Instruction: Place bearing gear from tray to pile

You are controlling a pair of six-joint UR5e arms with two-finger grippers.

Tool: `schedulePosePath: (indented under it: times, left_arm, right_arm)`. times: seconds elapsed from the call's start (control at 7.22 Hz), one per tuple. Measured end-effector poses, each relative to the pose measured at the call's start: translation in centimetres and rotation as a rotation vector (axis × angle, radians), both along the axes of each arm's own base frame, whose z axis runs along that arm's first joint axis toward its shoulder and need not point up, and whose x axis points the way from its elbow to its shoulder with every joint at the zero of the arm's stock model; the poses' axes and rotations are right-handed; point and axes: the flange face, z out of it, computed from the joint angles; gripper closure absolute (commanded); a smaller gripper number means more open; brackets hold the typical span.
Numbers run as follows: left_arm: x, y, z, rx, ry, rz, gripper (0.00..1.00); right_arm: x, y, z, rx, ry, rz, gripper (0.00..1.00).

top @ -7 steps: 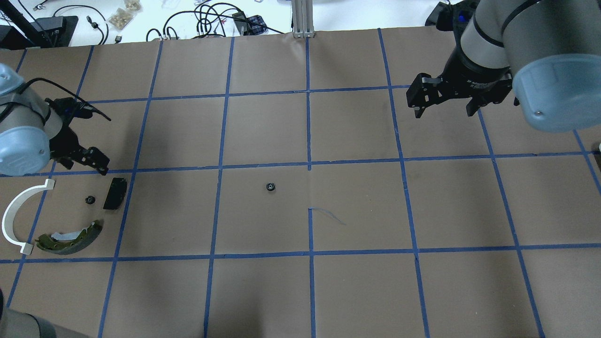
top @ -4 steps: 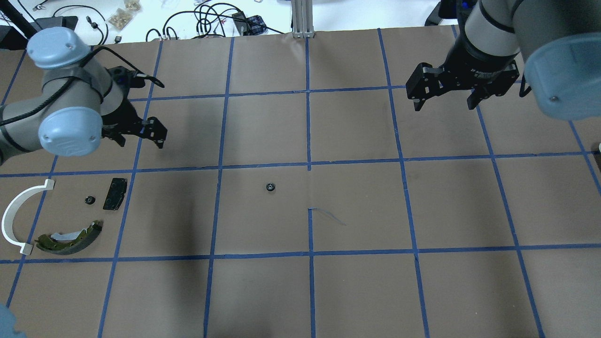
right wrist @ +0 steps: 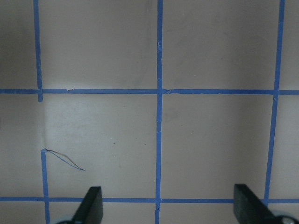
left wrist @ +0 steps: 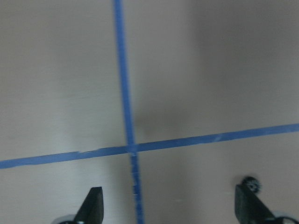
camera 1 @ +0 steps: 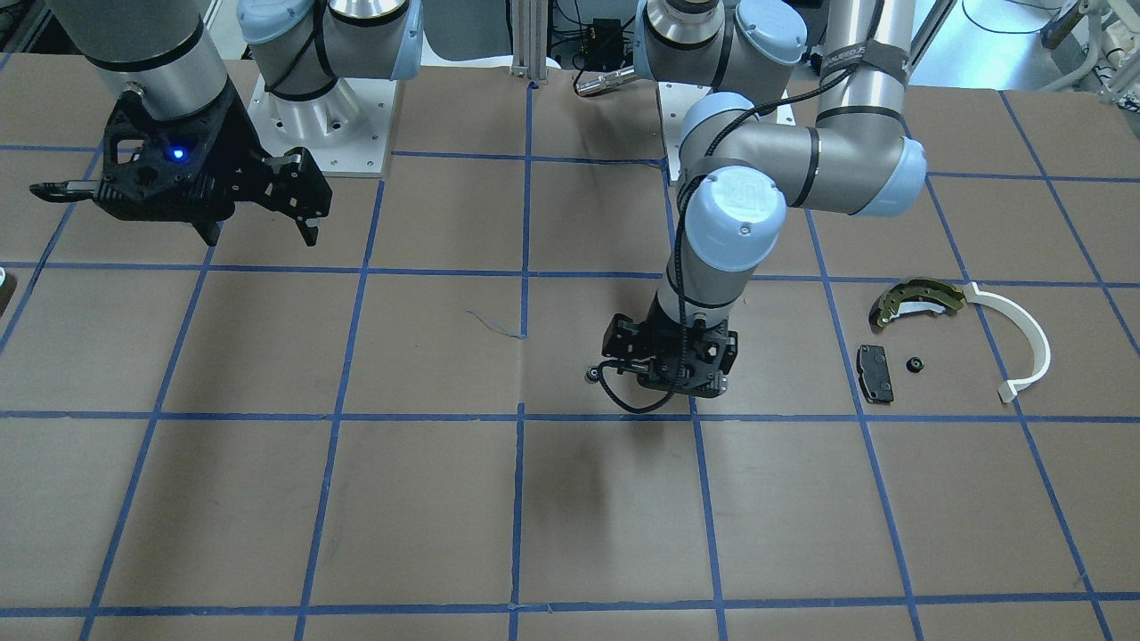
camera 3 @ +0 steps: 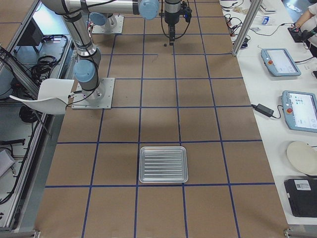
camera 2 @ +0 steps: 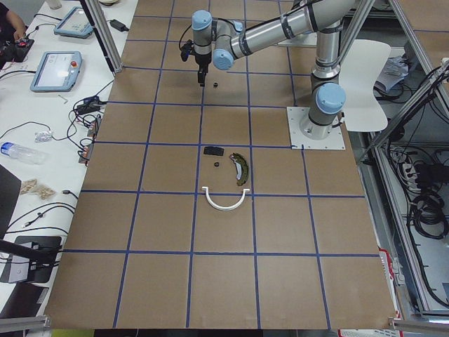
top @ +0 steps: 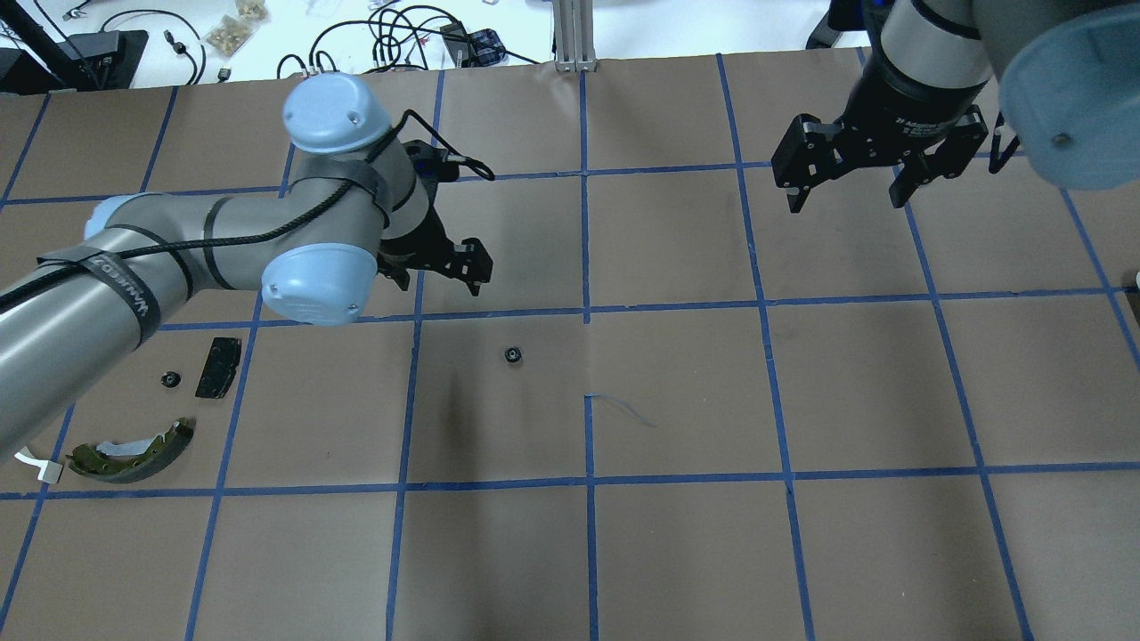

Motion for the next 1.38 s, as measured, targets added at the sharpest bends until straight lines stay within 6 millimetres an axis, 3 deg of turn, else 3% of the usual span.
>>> schedulePosePath:
  times: [0.28,0.97,1.25,1.38]
  left_arm:
    - [-3.0,1.2,-2.5,0.044,-0.009,-0.027,0.00]
    - [-4.5,1.5,-7.7,0.117,-0.015,-0.029,0.02]
    - [-4.6,1.4,-8.9,0.133,-0.009,-0.028,0.13]
    - [-4.8,1.5,-9.2,0.138,-0.008,-0.028,0.13]
  right_arm:
    - [0.0,0.2,-0.2,-0.001,-0.003,0.006,0.00]
    - [0.0,0.2,-0.5,-0.003,-0.011,0.019,0.00]
    - [0.0,0.1,-0.8,0.004,-0.010,0.019,0.00]
    - [0.0,0.1,-1.2,0.011,-0.008,0.021,0.00]
